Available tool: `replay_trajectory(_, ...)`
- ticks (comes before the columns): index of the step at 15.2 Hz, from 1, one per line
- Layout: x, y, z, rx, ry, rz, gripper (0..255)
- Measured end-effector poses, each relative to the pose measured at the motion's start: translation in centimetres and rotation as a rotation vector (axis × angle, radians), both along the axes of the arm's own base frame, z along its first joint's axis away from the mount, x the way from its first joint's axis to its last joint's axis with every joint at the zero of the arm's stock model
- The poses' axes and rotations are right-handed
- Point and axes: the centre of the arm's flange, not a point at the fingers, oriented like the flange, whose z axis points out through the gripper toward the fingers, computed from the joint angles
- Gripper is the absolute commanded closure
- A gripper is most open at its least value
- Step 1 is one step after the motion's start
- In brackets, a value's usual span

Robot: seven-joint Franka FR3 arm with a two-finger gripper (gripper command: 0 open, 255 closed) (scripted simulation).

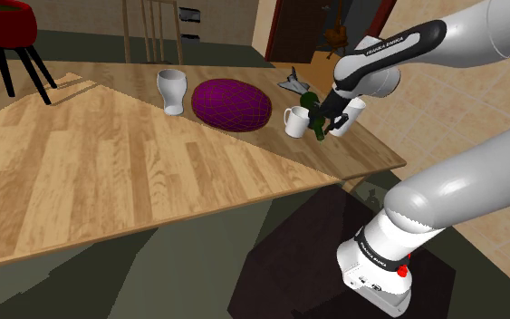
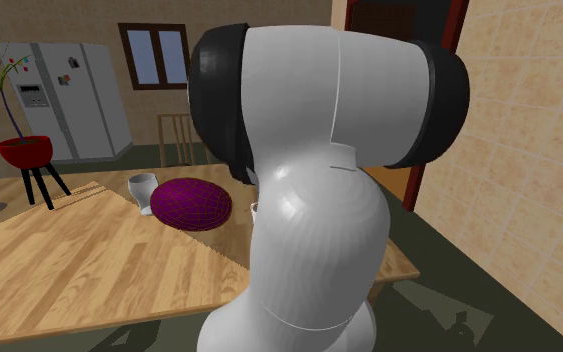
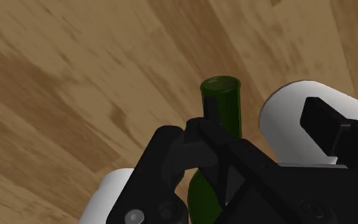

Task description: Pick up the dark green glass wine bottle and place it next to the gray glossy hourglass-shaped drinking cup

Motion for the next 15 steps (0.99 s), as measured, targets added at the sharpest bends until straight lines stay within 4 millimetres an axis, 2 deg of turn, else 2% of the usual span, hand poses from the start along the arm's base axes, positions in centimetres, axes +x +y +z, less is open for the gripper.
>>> replay_trajectory(1,0.3,1.5,0.6,-0.042,0.034,0.046,0)
replay_trajectory(3,0.4,2.4,0.2,-0.085,0.065,0.086,0)
replay_trajectory(9,0.5,2.5,-2.6,-0.099,0.076,0.099,0)
replay_trajectory(15,0.6,2.5,-2.9,-0.1,0.076,0.099,0)
